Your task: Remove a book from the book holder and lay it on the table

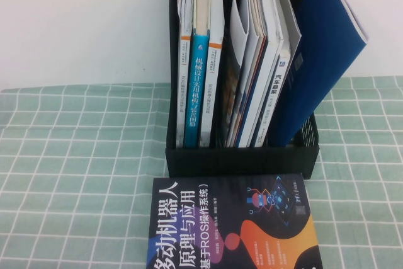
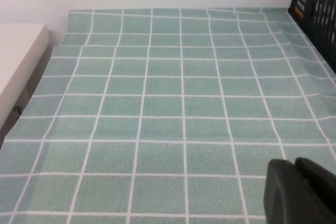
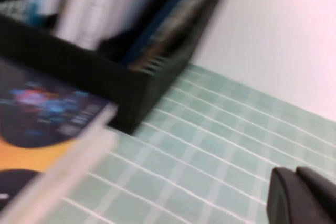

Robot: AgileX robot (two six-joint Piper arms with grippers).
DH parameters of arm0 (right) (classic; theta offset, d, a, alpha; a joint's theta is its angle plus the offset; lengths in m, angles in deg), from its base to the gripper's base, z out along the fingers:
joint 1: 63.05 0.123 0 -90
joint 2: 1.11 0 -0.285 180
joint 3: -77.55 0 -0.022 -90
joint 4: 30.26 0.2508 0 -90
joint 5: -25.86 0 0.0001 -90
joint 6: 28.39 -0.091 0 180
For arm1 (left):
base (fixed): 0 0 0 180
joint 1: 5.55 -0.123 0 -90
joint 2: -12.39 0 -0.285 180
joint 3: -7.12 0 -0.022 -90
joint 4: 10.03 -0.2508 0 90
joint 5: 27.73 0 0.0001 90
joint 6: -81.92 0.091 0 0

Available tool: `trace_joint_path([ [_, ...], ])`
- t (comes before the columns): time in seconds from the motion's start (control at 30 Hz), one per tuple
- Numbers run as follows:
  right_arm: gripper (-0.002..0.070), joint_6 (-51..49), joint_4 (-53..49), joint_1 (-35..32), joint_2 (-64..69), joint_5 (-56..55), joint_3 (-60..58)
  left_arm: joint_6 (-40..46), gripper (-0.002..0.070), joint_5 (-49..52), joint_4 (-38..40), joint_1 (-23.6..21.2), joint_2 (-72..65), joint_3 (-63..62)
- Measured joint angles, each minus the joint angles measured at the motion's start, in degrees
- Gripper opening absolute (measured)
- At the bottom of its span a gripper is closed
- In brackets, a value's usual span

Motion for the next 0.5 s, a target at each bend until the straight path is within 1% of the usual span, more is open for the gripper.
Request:
trace_joint_path([
  [0.1,-0.0002,0.0,0.1,-6.8,-2.1,-0.2,-3.7,0.0,-0.0001,0.0,0.0,0.0,0.0,0.0],
  [0.2,-0.0002,0.0,1.5,-11.2,-2.4,1.7,-6.0,0.0,-0.0001,0.1,0.1,0.0,0.0,0.0],
  [0.4,-0.0002,0.0,2.6,-18.1,-2.4,3.0,-6.2,0.1,-0.0001,0.1,0.1,0.0,0.0,0.0],
  [0.5,-0.0002,0.0,2.8,-19.4,-2.4,3.0,-6.2,0.1,-0.0001,0.1,0.1,0.0,0.0,0.0],
])
